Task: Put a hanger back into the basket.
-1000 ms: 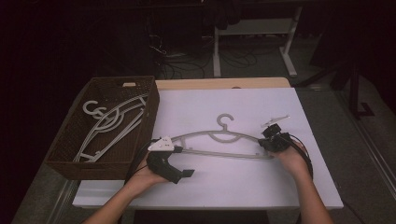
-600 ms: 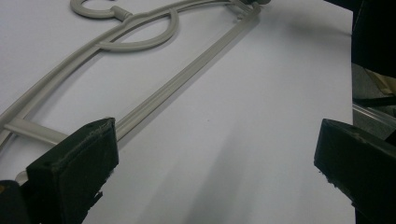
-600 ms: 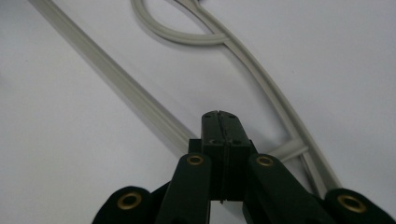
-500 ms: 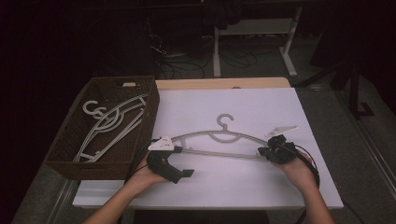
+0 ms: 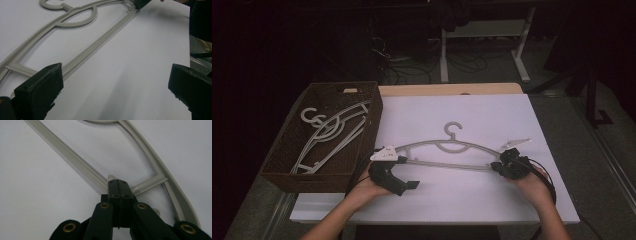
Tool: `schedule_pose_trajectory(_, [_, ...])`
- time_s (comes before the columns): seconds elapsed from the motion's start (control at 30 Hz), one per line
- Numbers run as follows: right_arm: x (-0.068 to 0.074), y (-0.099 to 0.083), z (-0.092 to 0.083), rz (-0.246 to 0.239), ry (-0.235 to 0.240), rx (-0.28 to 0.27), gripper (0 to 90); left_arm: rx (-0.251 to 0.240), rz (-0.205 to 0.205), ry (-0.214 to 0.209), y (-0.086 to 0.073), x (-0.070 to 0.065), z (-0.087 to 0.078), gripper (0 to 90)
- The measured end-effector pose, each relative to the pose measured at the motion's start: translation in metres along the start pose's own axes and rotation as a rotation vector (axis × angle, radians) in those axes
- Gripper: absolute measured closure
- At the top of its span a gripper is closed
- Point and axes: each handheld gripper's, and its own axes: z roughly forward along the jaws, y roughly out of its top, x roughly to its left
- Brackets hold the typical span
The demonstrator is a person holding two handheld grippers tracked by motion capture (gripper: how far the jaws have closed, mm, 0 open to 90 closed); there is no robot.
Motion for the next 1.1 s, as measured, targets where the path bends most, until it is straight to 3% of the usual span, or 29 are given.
schedule_pose_trajectory(0.27, [0.000, -0.001, 0.004, -0.001, -0.003, 0.024, 89.1, 0.017, 0.009, 0.034, 0.007, 0.002, 0.004, 0.0])
schedule_pose_trajectory(0.63, [-0.001, -0.002, 0.005, 0.008, 0.008, 0.025, 89.2, 0.059, -0.002, 0.088, 0.042, 0.020, 0.026, 0.1])
schedule_pose_trajectory(0.73, [-0.002, -0.002, 0.005, 0.007, 0.010, 0.024, 89.2, 0.064, 0.021, 0.103, 0.050, 0.025, 0.033, 4.7])
schedule_pose_trajectory(1.1, [-0.002, -0.002, 0.005, 0.005, 0.012, 0.027, 89.2, 0.114, 0.079, 0.160, 0.076, 0.056, 0.060, 8.8])
